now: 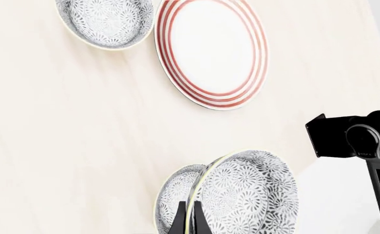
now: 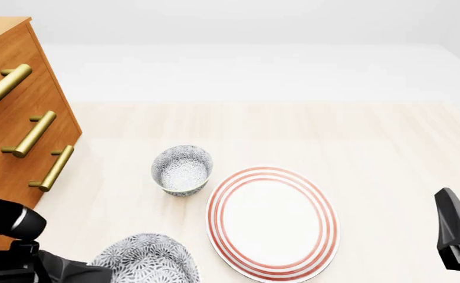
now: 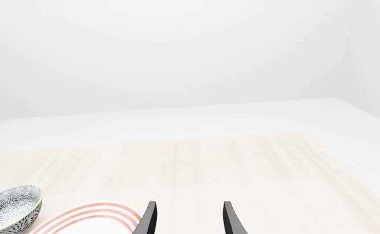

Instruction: Stack the bowl in the middle on the bowl at the back.

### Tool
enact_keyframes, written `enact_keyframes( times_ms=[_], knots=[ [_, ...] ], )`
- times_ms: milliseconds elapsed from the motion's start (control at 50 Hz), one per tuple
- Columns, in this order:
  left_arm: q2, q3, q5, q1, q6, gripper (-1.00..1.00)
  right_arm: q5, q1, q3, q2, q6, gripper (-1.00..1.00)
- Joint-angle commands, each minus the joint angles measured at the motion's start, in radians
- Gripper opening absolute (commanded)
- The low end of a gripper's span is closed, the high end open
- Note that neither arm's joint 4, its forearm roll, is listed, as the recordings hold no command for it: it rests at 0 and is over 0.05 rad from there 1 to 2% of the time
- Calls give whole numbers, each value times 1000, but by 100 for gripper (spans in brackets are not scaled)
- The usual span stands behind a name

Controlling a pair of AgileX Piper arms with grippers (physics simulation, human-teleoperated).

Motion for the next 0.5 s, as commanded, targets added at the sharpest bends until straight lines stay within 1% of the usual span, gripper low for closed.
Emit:
enact_keyframes(
  times_ms=[20,200,400,500],
  knots=[
    [10,52,-47,-33,-11,-100,0,0,0,0,2,100],
    [45,99,-109,-67,-23,-100,0,-1,0,0,4,100],
    [53,149,-141,-103,-50,-100,-1,0,0,0,5,100],
    [47,178,-148,-104,-56,-100,-1,0,0,0,5,100]
  ],
)
